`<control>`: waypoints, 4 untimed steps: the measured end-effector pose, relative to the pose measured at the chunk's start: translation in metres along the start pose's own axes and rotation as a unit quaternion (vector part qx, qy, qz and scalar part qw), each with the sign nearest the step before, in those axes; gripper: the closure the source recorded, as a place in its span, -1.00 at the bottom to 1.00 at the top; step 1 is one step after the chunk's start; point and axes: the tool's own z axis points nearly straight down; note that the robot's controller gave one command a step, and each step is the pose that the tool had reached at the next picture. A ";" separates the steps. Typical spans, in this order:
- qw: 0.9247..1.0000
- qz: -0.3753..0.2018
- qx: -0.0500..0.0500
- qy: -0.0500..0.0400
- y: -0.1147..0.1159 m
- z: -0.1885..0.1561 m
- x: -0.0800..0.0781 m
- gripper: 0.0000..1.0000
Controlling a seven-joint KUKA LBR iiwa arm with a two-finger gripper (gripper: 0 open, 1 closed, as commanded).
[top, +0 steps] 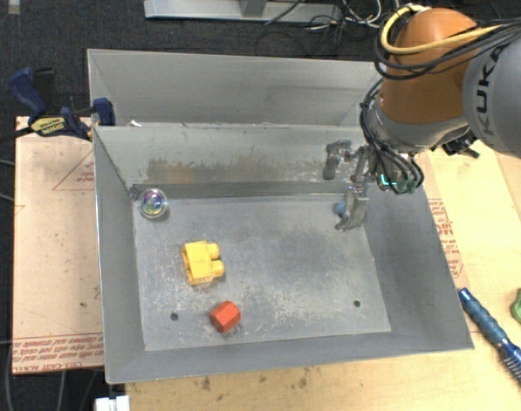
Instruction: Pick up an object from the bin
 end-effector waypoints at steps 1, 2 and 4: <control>0.996 0.084 0.000 -0.003 -0.103 0.155 0.006 -1.00; 0.974 0.228 -0.001 -0.006 -0.090 0.121 -0.035 -1.00; 0.972 0.235 -0.002 0.001 -0.113 0.152 -0.036 -1.00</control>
Offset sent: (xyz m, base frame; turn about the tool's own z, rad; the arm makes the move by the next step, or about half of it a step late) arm -0.0066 -0.1012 -0.1519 0.1630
